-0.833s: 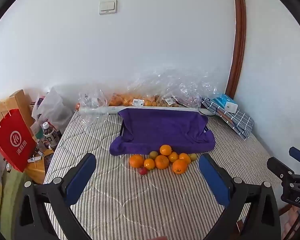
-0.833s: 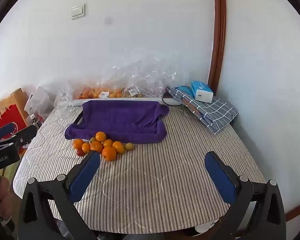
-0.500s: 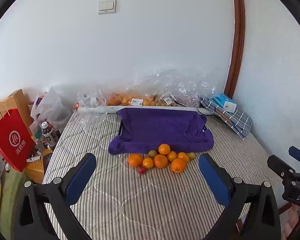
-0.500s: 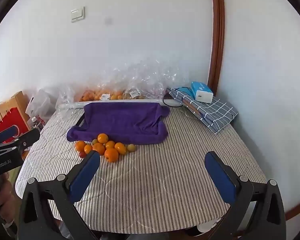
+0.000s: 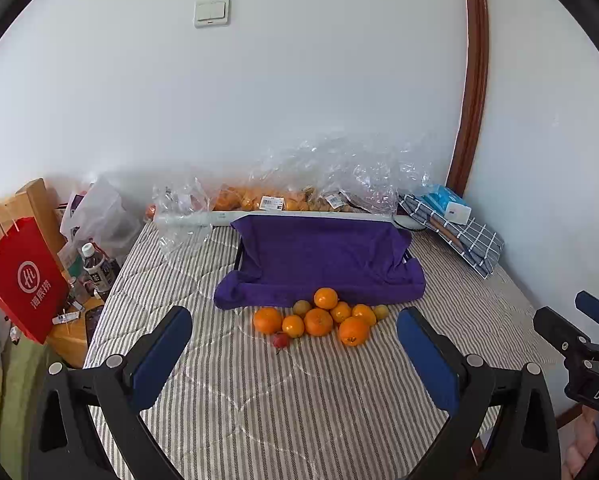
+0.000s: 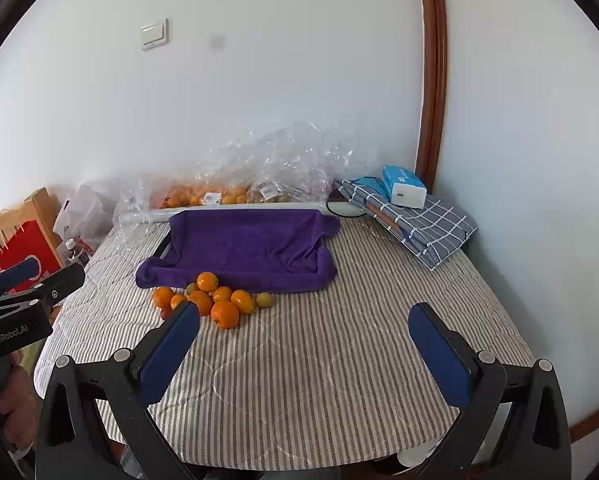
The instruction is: Organize fruits
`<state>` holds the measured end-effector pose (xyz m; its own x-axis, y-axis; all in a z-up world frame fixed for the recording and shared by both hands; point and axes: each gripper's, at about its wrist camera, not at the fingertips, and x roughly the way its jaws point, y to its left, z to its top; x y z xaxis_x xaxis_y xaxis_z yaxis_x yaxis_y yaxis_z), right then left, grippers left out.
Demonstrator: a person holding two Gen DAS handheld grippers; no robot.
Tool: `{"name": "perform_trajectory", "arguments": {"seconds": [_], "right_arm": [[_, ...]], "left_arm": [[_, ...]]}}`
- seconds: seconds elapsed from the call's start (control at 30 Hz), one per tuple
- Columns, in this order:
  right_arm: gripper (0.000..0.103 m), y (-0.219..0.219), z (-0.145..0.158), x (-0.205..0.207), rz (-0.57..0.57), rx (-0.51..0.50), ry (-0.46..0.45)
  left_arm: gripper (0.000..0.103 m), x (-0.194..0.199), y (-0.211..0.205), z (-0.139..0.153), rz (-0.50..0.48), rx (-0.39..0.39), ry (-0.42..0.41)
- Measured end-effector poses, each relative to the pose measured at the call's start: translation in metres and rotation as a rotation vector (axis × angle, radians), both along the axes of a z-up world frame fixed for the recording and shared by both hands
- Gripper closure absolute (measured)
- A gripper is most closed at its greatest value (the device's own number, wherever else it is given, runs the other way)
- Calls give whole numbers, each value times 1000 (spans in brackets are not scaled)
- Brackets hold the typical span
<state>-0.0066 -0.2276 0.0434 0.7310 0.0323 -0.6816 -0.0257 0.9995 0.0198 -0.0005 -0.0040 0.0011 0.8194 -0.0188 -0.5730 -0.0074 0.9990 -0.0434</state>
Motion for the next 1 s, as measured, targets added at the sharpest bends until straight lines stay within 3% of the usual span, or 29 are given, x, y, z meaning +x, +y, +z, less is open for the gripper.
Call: {"name": "perform_trajectory", "arguments": {"seconds": [1.0], "right_arm": [[0, 5, -5, -1, -9, 12, -15]], "left_arm": [[0, 0, 6, 2, 5, -12, -4]]}}
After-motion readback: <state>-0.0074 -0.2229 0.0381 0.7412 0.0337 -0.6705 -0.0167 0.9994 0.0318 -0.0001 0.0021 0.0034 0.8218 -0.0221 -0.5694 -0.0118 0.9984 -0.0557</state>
